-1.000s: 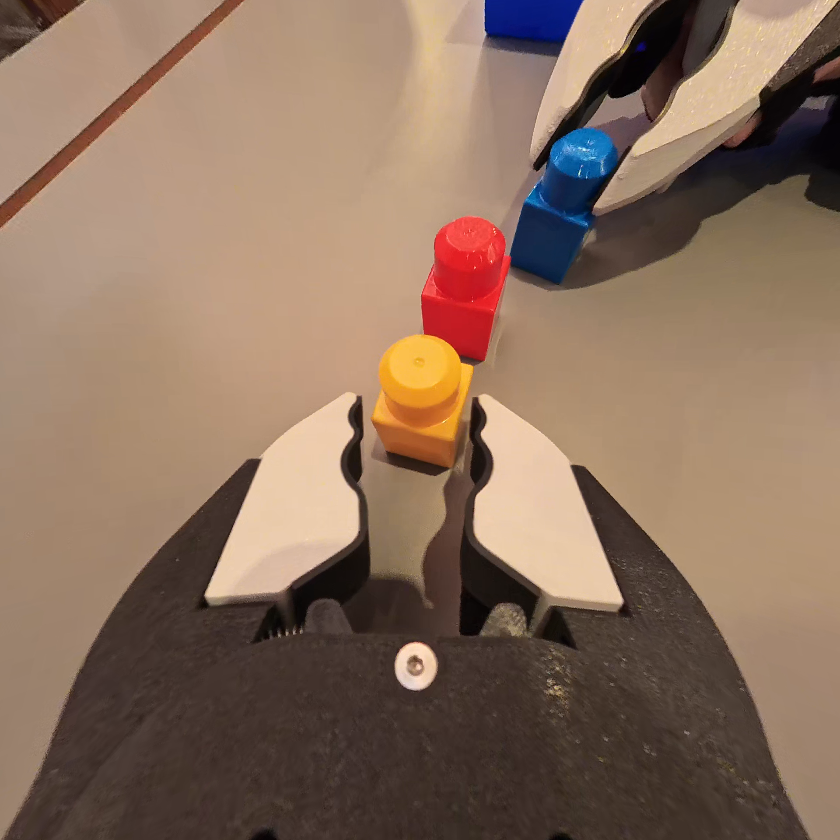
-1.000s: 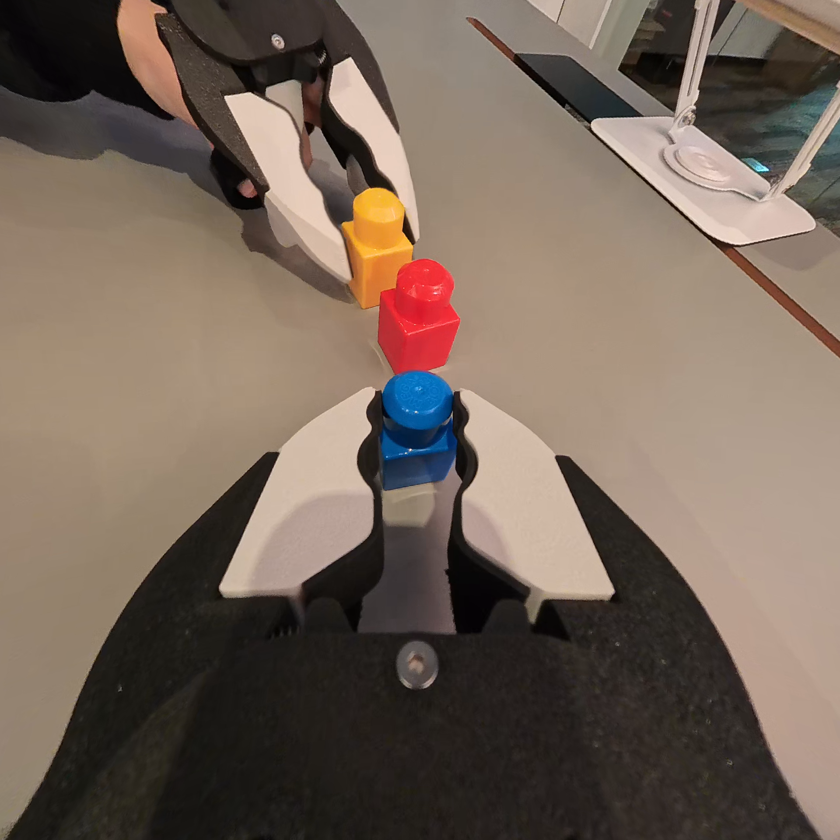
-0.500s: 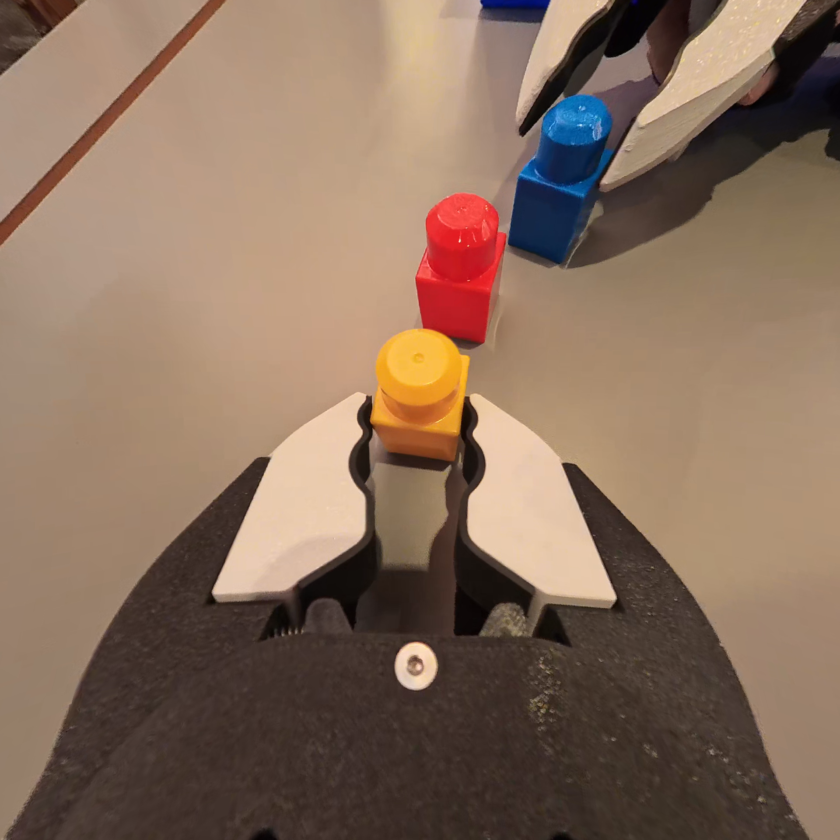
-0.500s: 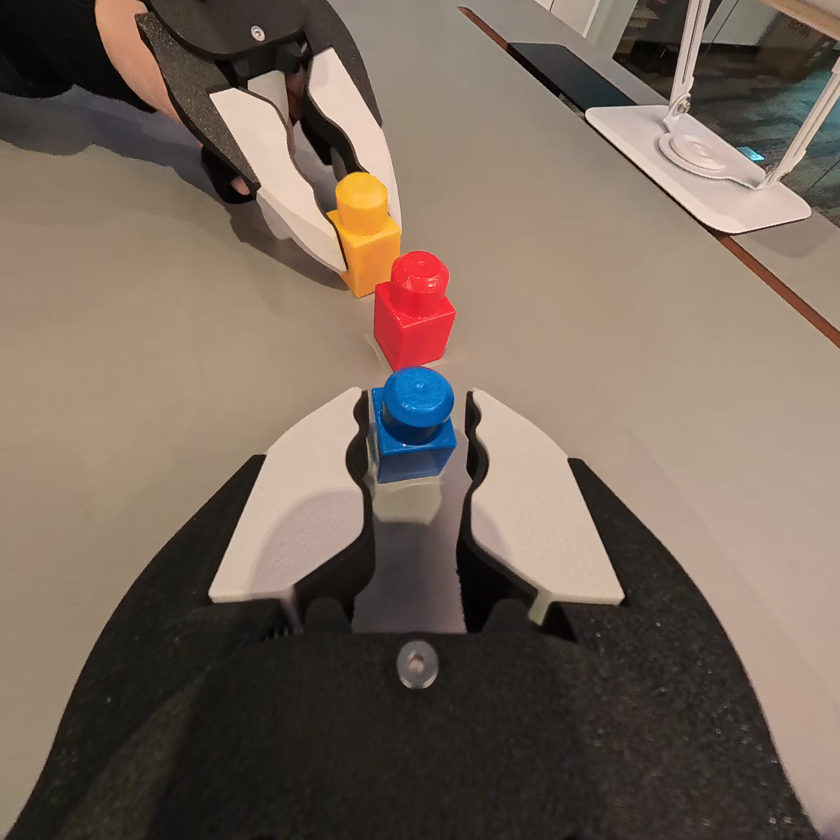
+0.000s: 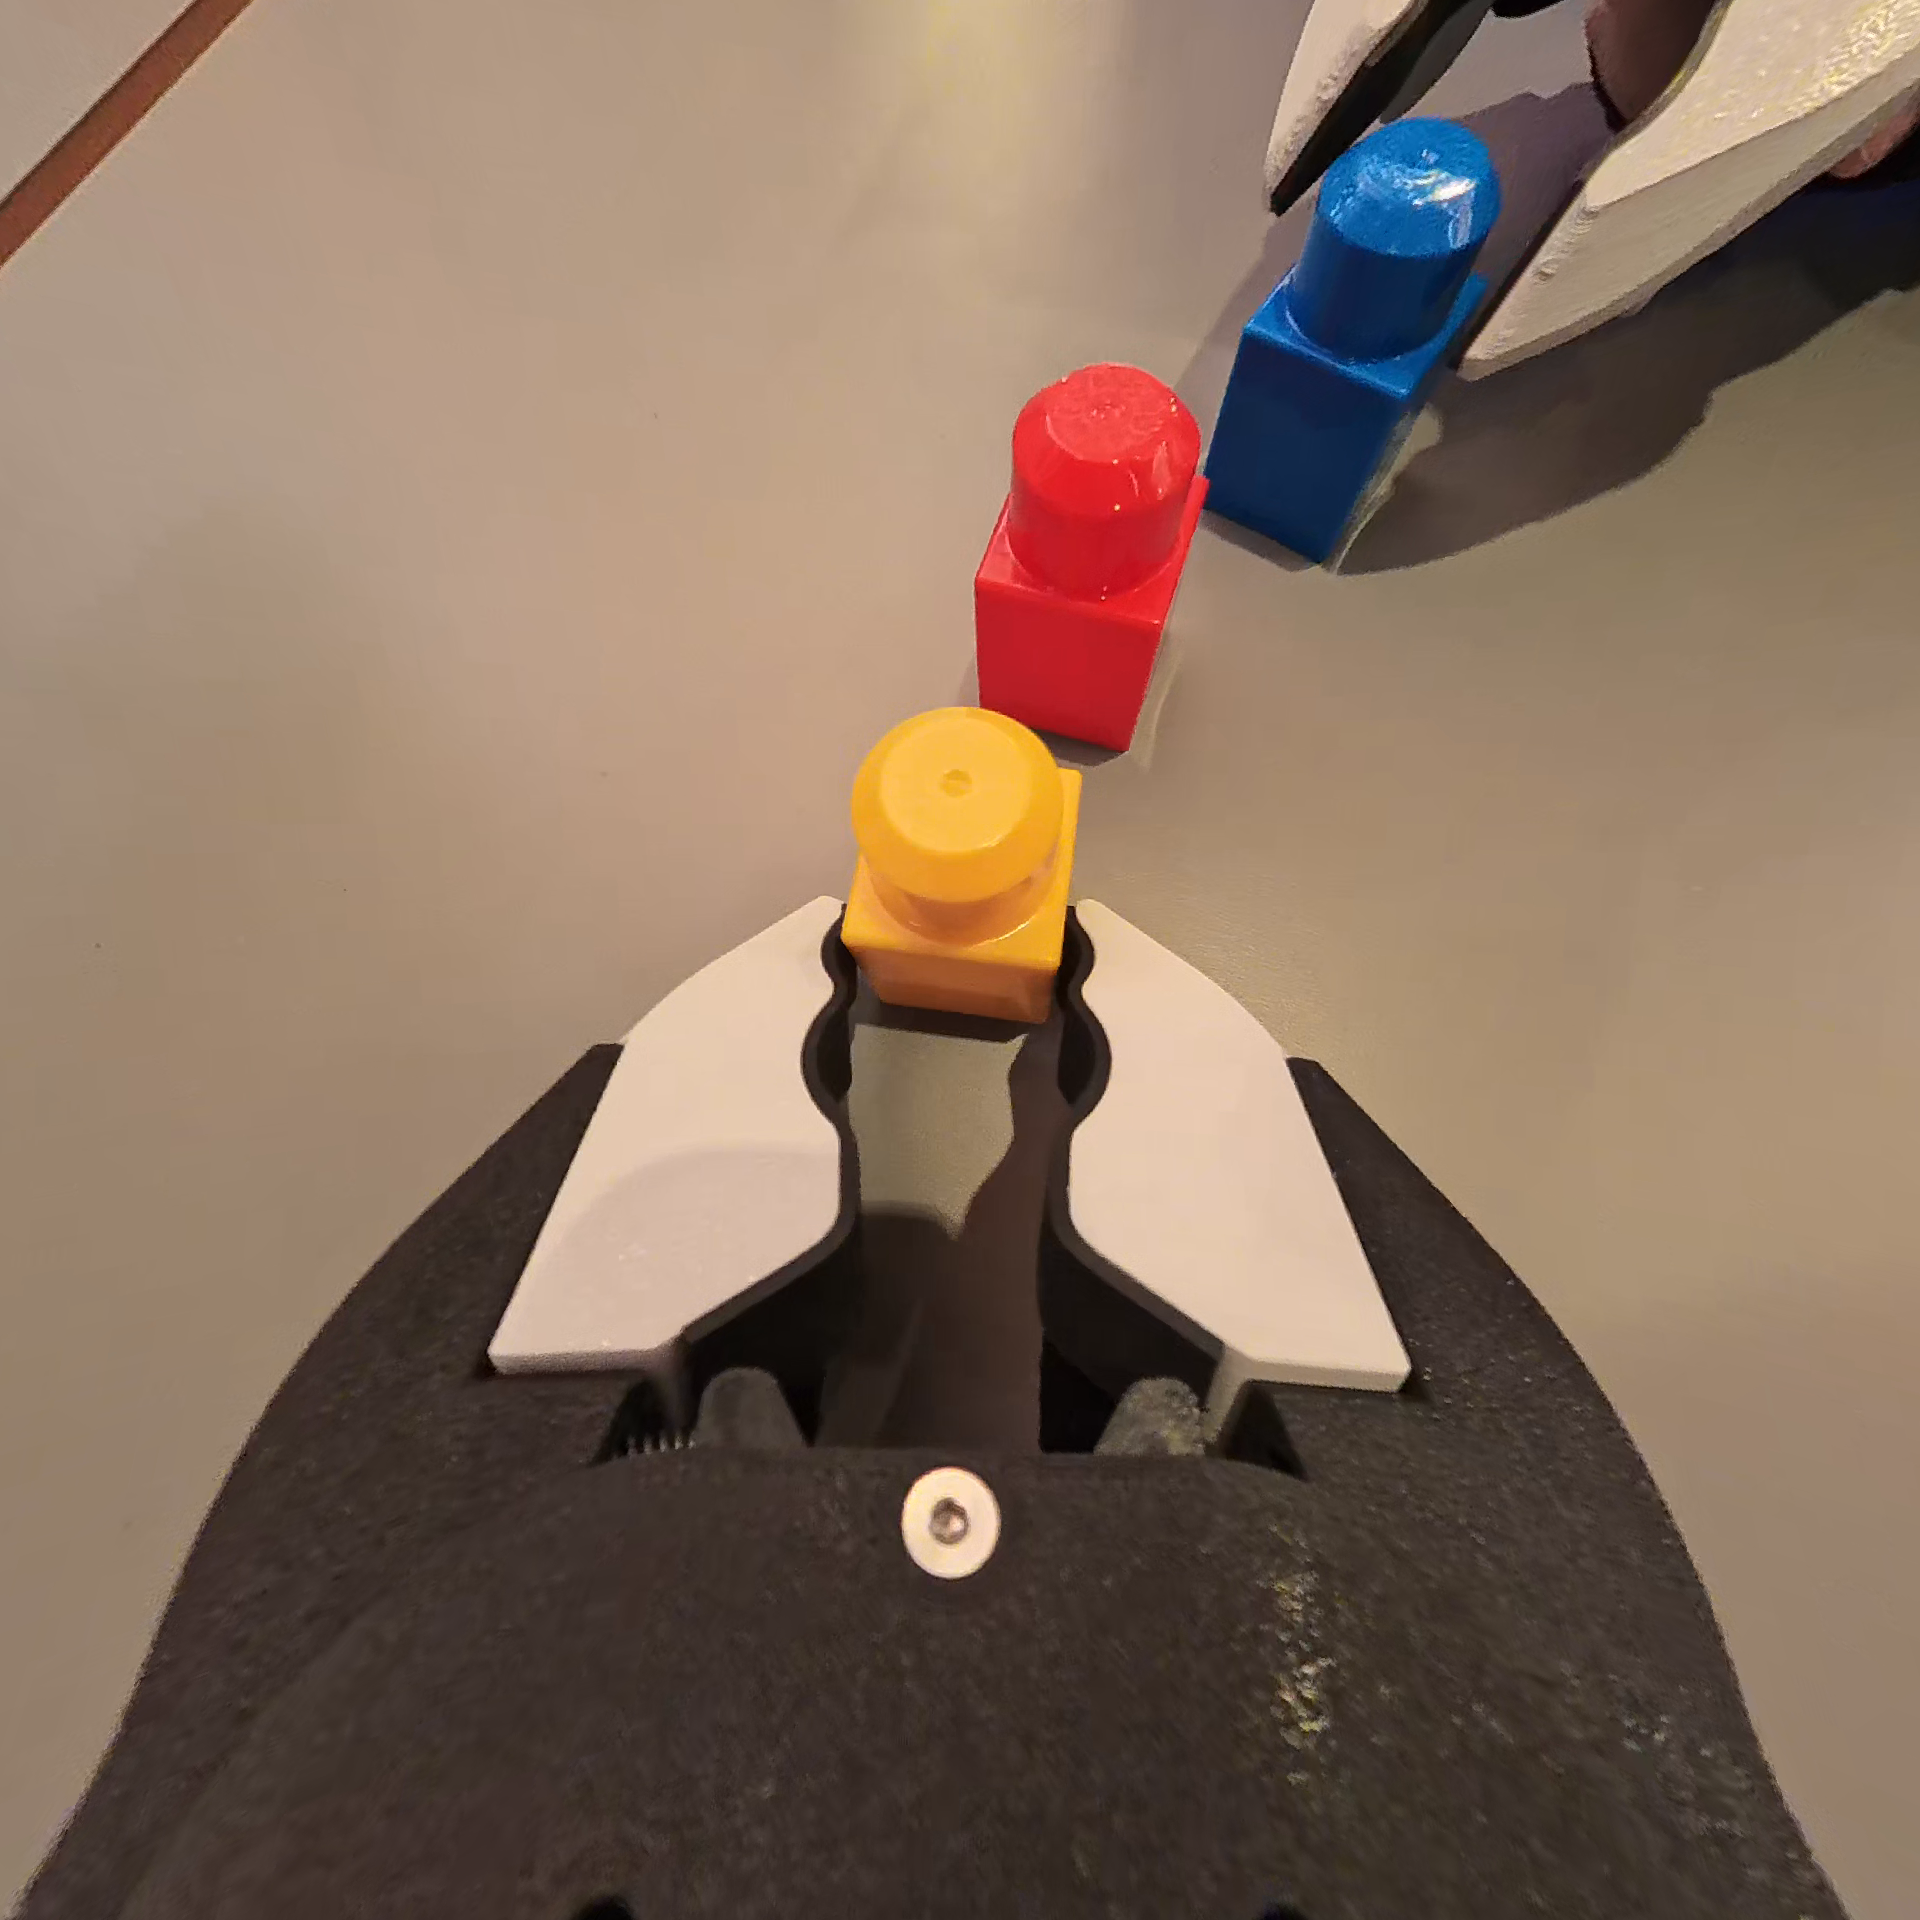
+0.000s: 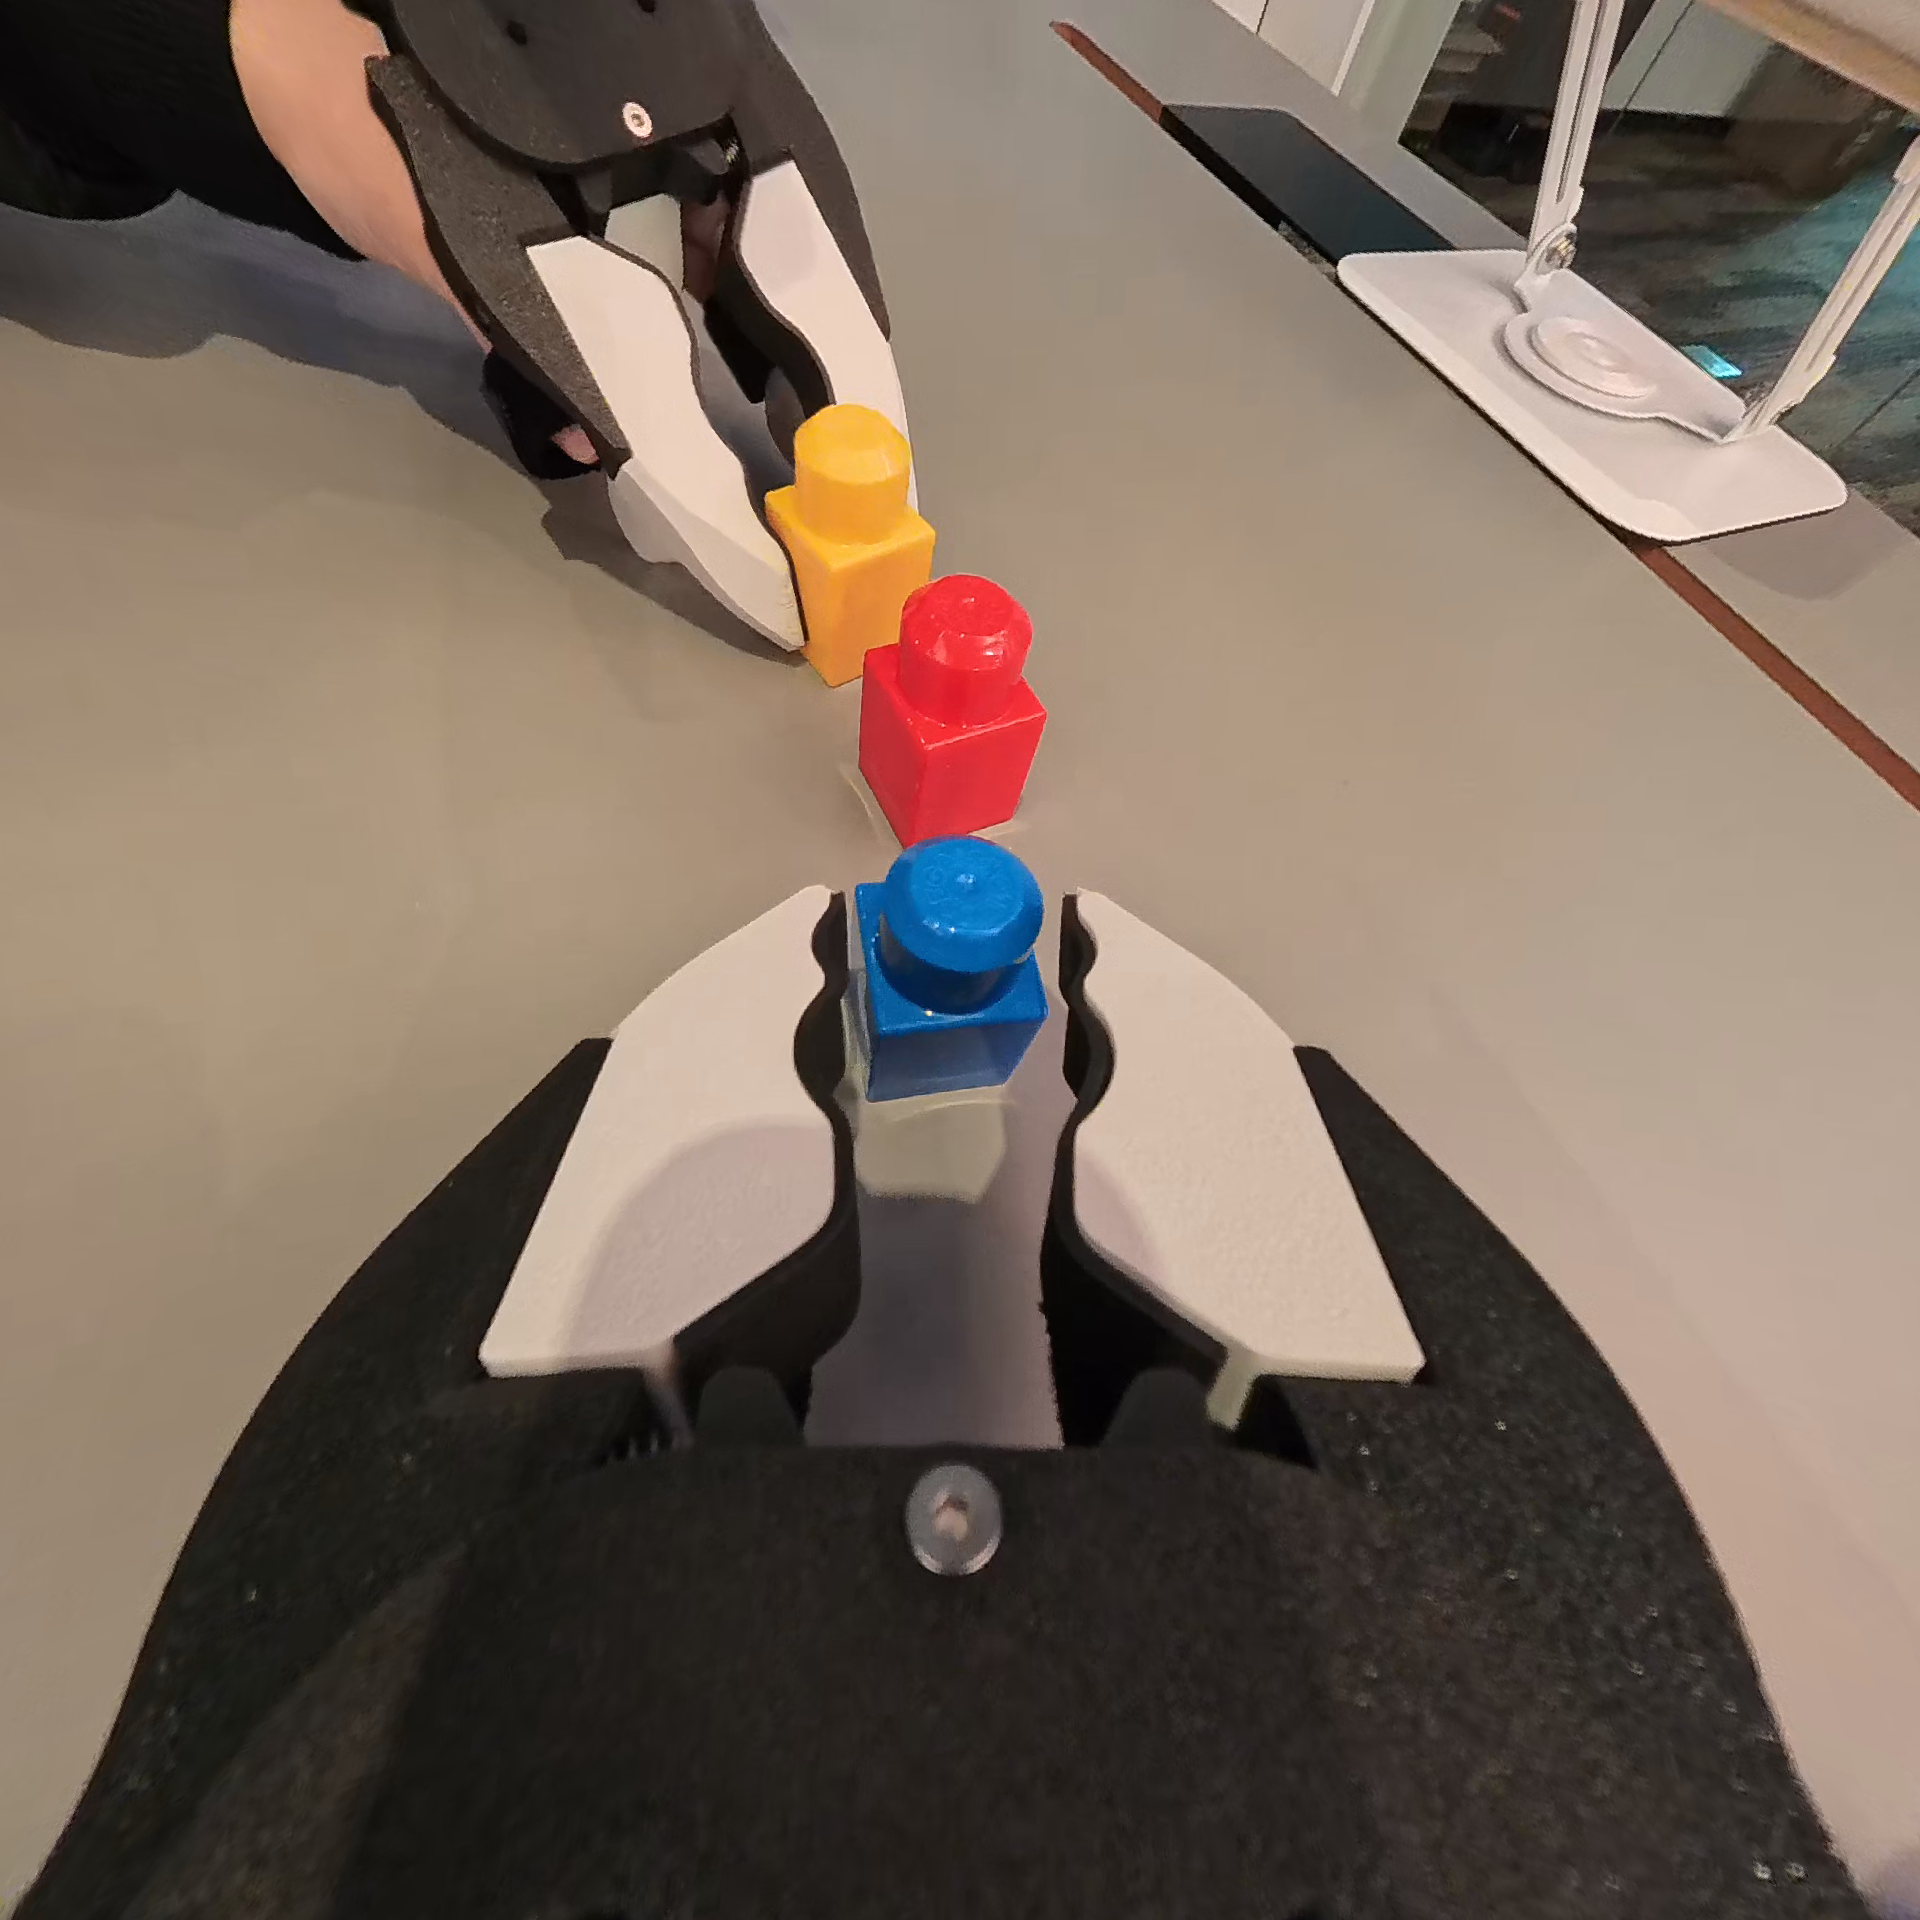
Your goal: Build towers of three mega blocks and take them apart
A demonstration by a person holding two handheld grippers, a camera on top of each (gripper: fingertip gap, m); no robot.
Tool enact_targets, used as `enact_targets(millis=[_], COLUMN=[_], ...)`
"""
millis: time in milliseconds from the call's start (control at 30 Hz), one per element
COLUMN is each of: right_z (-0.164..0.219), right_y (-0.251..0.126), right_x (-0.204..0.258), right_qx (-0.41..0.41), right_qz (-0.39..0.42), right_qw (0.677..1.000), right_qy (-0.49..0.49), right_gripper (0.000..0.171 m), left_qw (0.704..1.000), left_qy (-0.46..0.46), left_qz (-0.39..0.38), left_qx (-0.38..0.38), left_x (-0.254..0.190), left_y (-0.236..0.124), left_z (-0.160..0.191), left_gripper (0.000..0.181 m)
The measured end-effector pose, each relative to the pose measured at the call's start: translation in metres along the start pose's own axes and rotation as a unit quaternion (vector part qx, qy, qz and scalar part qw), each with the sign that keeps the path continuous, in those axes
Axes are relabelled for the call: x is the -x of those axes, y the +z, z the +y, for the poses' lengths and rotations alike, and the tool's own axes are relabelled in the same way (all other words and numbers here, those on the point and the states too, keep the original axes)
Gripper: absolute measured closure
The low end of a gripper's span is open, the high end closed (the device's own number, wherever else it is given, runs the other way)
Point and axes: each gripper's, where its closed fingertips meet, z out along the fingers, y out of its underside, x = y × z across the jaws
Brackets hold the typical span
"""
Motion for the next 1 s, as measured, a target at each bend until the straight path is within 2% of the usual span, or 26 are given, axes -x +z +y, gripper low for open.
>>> enact_targets(millis=[267, 433, 467, 600, 667, 733, 800, 900, 1000], right_z=[-0.006, 0.0, 0.0, -0.008, -0.038, -0.092, -0.147, -0.198, -0.215], right_y=[-0.001, 0.003, 0.004, 0.002, -0.006, -0.014, -0.012, 0.015, 0.05], right_x=[-0.001, -0.003, -0.001, -0.001, 0.0, 0.007, 0.026, 0.056, 0.071], right_qx=[-0.011, 0.003, 0.003, -0.002, -0.045, -0.107, -0.149, -0.137, -0.091], right_qz=[-0.007, -0.01, -0.02, -0.027, -0.023, -0.025, -0.061, -0.128, -0.16], right_qw=[1.0, 0.999, 0.999, 0.998, 0.997, 0.993, 0.987, 0.982, 0.982], right_qy=[0.018, 0.035, 0.04, 0.057, 0.058, 0.04, 0.018, -0.019, -0.046], right_gripper=[0.133, 0.136, 0.142, 0.143, 0.143, 0.143, 0.143, 0.143, 0.143], left_qw=[0.999, 0.997, 0.996, 0.993, 0.99, 0.99, 0.99, 0.991, 0.992], left_qy=[-0.034, -0.031, -0.033, -0.025, -0.026, -0.02, -0.008, 0.009, 0.012], left_qz=[0.033, 0.04, 0.047, 0.064, 0.084, 0.086, 0.086, 0.08, 0.084], left_qx=[-0.022, -0.058, -0.064, -0.098, -0.111, -0.108, -0.114, -0.11, -0.095], left_x=[-0.006, -0.01, -0.011, -0.006, -0.008, -0.008, -0.011, -0.016, -0.017], left_y=[-0.014, -0.041, -0.047, -0.072, -0.084, -0.092, -0.099, -0.1, -0.097], left_z=[0.0, -0.004, -0.005, -0.016, -0.021, -0.021, -0.023, -0.02, -0.012], left_gripper=[0.145, 0.145, 0.145, 0.145, 0.145, 0.145, 0.145, 0.145, 0.145])
